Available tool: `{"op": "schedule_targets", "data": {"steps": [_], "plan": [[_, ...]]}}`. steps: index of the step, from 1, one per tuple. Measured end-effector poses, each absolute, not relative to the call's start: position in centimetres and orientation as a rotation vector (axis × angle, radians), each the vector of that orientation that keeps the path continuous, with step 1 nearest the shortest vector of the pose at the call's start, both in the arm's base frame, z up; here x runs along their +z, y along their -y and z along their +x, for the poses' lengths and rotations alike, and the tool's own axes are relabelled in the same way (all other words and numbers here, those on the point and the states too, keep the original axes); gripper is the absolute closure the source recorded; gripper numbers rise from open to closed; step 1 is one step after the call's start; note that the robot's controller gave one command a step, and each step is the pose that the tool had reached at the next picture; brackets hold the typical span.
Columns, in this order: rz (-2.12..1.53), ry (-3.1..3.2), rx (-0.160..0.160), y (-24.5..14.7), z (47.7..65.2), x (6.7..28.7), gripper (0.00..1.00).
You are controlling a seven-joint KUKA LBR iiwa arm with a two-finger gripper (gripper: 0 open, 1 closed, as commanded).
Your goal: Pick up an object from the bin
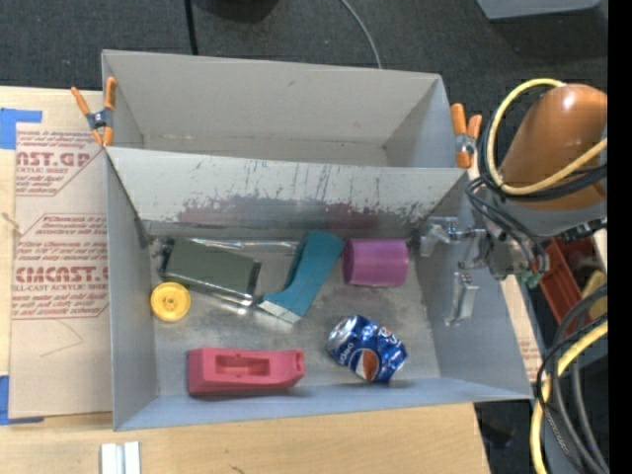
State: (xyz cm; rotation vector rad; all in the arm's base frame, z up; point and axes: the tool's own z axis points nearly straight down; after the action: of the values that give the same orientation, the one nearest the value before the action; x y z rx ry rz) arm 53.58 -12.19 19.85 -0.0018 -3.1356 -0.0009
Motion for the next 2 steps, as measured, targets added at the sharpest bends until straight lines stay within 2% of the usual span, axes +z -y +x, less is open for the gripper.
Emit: {"op": "schedule_targets", "data": {"steps": [1,2], "plan": [[0.000,3.144,0.001,12.1,53.8,20.3,0.00],[0.007,3.145,0.002,8.5,51.9,14.4,0.00]]}}
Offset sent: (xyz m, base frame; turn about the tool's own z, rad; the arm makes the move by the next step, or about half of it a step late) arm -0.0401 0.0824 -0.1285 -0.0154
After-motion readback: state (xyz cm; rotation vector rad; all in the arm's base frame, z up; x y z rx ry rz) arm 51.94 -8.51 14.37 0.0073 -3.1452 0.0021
